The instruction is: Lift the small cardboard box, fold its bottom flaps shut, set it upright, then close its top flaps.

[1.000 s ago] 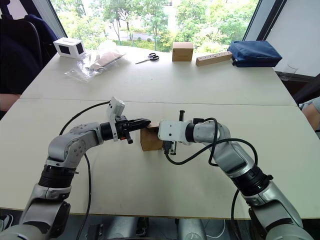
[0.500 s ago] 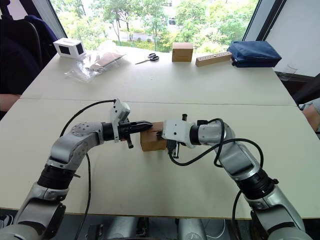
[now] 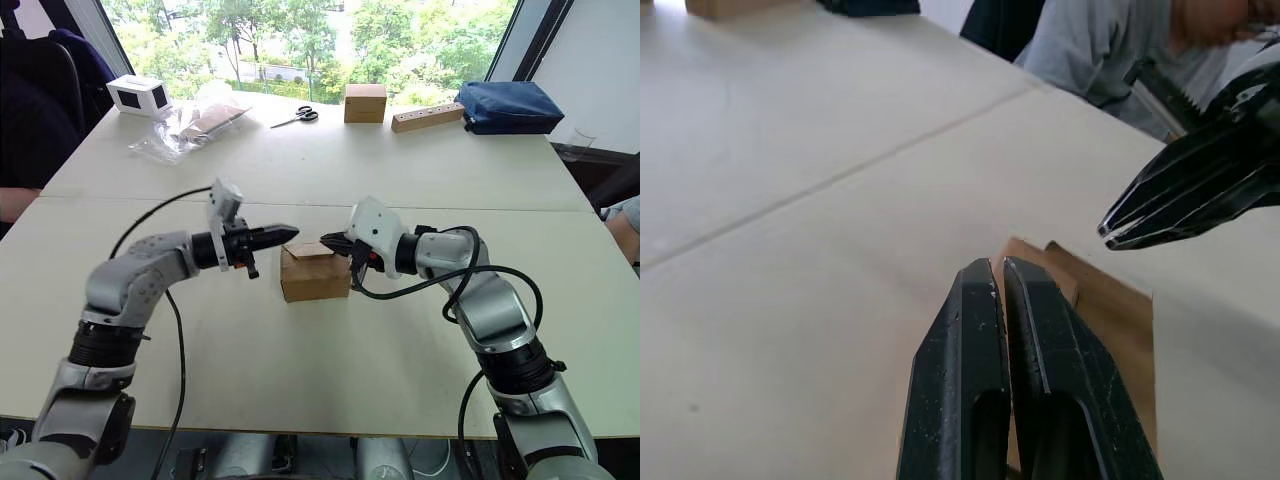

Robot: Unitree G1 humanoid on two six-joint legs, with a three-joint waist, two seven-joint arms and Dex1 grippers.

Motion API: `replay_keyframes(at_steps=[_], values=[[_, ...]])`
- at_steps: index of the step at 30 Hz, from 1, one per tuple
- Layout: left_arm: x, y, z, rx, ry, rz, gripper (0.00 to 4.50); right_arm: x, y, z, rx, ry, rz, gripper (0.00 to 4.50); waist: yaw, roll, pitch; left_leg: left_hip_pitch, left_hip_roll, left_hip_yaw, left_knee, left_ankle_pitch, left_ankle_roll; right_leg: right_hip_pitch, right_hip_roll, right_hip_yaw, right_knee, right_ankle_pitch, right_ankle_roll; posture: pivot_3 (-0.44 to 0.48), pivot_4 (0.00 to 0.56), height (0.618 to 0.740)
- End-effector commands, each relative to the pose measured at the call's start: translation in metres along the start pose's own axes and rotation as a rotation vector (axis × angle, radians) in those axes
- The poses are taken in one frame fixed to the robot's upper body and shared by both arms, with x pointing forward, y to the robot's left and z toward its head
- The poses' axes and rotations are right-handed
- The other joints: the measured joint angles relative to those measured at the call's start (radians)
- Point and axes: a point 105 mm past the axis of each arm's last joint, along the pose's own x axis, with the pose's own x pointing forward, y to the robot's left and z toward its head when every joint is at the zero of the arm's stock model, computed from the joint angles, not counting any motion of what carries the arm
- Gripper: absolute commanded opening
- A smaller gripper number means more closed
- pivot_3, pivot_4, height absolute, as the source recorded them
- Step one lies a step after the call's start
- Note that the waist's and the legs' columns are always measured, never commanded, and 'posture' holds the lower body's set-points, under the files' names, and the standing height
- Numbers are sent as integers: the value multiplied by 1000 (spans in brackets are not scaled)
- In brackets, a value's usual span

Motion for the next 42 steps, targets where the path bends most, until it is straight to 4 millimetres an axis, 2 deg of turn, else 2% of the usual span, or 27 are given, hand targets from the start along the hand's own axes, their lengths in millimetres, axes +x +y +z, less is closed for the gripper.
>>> replay_keyframes(at_steps=[1,13,20,26,42], values=[[1,-9,16,57,-25,-24,141,3,-6,7,-41,-25,-30,0,0,0,0,0,0,0,0,0,0,0,0,0,0,0,0,0,150,740],[12,-23,-14,149,96,-42,141,13,10,-7,-115,42,44,0,1,0,0,0,0,0,0,0,0,0,0,0,0,0,0,0,150,740],[13,-22,-32,172,158,-34,141,16,17,-19,-153,103,78,0,1,0,0,0,0,0,0,0,0,0,0,0,0,0,0,0,150,740],[13,-18,-38,187,186,-14,141,16,18,-28,-175,152,85,0,1,0,0,0,0,0,0,0,0,0,0,0,0,0,0,0,150,740],[11,-13,-37,200,175,-1,141,14,14,-28,-176,145,77,0,1,0,0,0,0,0,0,0,0,0,0,0,0,0,0,0,150,740]])
